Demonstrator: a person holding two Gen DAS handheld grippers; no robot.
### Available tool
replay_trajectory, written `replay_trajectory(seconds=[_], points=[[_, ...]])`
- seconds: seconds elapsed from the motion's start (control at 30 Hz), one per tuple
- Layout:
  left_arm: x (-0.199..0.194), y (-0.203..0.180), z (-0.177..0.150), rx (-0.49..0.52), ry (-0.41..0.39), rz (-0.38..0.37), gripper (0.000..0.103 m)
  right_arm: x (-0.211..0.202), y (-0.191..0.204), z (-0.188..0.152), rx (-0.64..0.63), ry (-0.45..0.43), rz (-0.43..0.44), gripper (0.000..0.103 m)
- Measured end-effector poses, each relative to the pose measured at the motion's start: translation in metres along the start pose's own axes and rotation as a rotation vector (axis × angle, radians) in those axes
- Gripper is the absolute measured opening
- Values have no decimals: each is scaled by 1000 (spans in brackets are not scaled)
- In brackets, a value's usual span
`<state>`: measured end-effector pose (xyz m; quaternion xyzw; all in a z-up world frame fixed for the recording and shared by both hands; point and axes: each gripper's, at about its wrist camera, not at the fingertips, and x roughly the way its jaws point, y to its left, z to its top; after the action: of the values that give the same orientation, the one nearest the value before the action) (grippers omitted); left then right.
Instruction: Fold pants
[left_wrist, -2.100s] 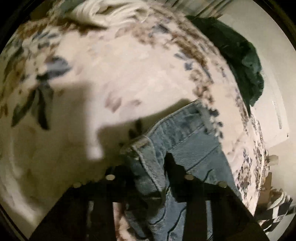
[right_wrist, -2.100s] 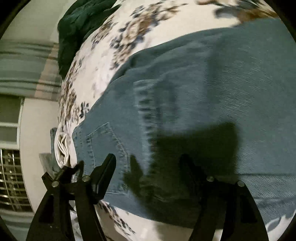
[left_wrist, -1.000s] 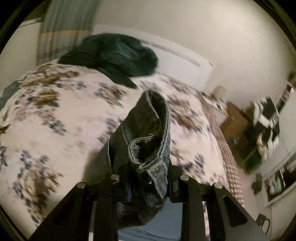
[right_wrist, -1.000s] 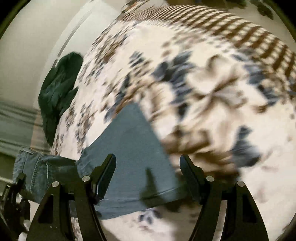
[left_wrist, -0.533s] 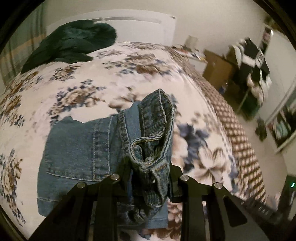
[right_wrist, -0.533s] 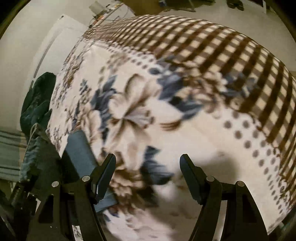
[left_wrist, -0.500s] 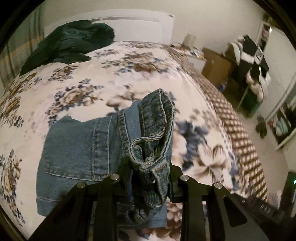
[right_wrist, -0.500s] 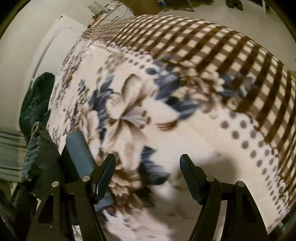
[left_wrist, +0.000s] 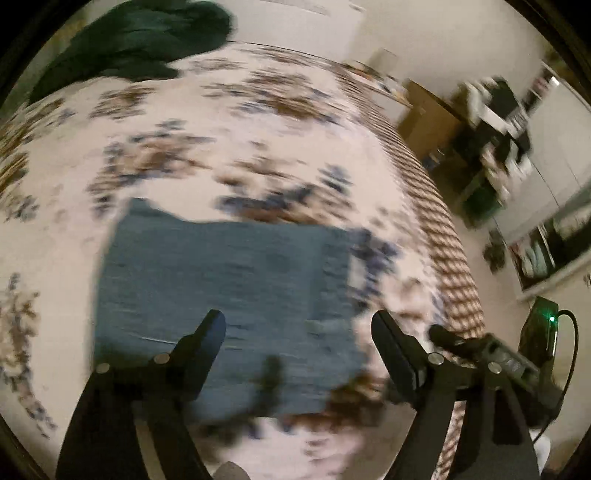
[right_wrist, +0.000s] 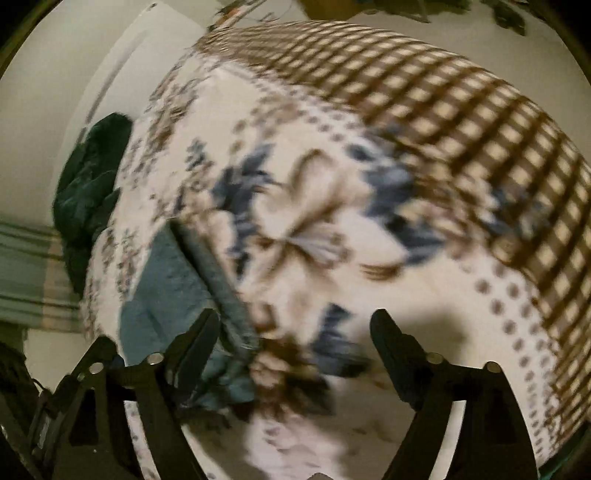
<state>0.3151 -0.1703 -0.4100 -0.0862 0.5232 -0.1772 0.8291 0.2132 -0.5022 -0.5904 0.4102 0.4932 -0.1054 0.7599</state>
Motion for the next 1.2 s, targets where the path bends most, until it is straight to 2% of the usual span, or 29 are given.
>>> replay_trajectory(seconds=[0.2, 0.33, 0.43, 0.47, 0.5, 0.53, 0.6, 0.67, 0.77, 0.9, 0.93, 0.97, 1.03, 1.07, 1.13, 1.17, 1.2], points=[[3, 129, 14, -166, 47, 230, 81, 52, 41, 21, -43, 114, 99, 91], [14, 166, 7, -206, 81, 283, 81, 88, 63, 22, -81, 194, 104, 91], [22, 170, 2, -185, 100, 297, 81, 104, 75, 10, -105, 240, 97, 89], [25, 169, 0, -177, 108, 292, 81, 108, 77, 5, -113, 253, 87, 77], [28, 167, -1, -170, 117, 286, 81, 114, 83, -3, -142, 267, 48, 43], [30, 164, -3, -161, 125, 279, 81, 113, 87, -8, -171, 243, -2, 38], [33, 161, -3, -152, 135, 260, 81, 103, 92, -15, -185, 195, -15, 20], [33, 158, -3, -155, 137, 242, 81, 86, 89, -16, -140, 164, 3, 15], [36, 158, 6, -179, 142, 215, 81, 52, 87, -20, -142, 87, -43, 13], [44, 156, 24, -195, 138, 174, 81, 50, 68, -21, -105, 108, -106, 12], [49, 155, 31, -197, 139, 150, 81, 57, 64, -22, -110, 146, -106, 12], [55, 155, 37, -195, 146, 138, 81, 70, 63, -23, -118, 227, -105, 13], [72, 158, 51, -185, 178, 129, 81, 79, 57, -20, -120, 275, -93, 17], [79, 160, 57, -181, 188, 126, 81, 79, 59, -16, -126, 267, -84, 25], [92, 162, 68, -163, 200, 130, 81, 74, 63, -1, -118, 231, -38, 46], [97, 162, 73, -154, 207, 132, 82, 71, 64, 8, -106, 201, -11, 65], [100, 163, 76, -147, 210, 134, 82, 71, 68, 18, -96, 168, 23, 71]])
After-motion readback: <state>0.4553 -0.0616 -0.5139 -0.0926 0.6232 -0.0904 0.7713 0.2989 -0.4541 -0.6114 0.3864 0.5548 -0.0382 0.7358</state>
